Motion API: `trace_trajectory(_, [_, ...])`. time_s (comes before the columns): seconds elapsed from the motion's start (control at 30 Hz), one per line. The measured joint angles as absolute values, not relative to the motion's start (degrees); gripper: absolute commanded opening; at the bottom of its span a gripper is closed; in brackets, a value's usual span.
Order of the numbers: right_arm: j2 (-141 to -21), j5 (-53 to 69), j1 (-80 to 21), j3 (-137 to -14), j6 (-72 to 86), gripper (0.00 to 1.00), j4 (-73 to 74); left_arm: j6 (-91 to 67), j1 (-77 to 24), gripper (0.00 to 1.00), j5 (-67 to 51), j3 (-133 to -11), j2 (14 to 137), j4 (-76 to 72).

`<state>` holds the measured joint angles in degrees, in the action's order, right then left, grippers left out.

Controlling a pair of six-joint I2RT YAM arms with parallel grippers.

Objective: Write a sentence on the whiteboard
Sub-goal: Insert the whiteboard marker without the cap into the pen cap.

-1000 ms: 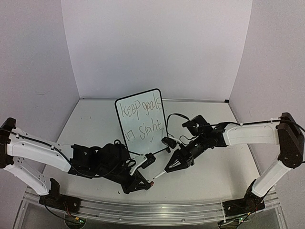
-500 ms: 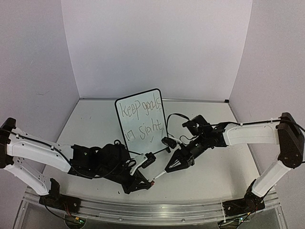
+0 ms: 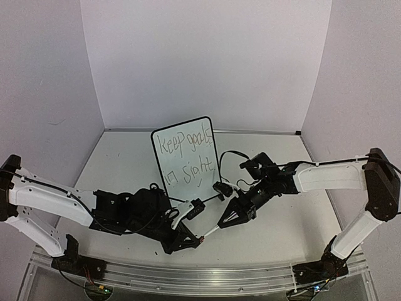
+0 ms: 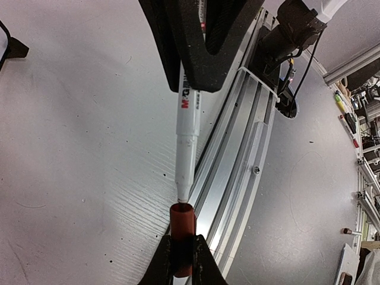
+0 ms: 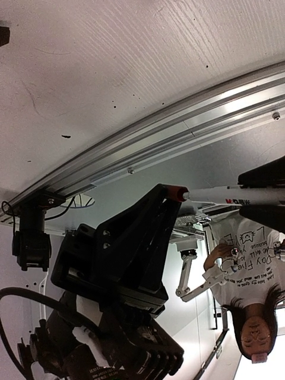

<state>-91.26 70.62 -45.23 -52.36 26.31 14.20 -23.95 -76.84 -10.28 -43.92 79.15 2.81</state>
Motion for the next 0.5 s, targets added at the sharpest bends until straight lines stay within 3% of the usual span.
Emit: trace_trajectory(0.5, [-91.5,71.4,-45.2,-52.4,25.7,0.0,14.2,-24.0,-76.8,0.0,-9.9,-43.9,79.2,2.4])
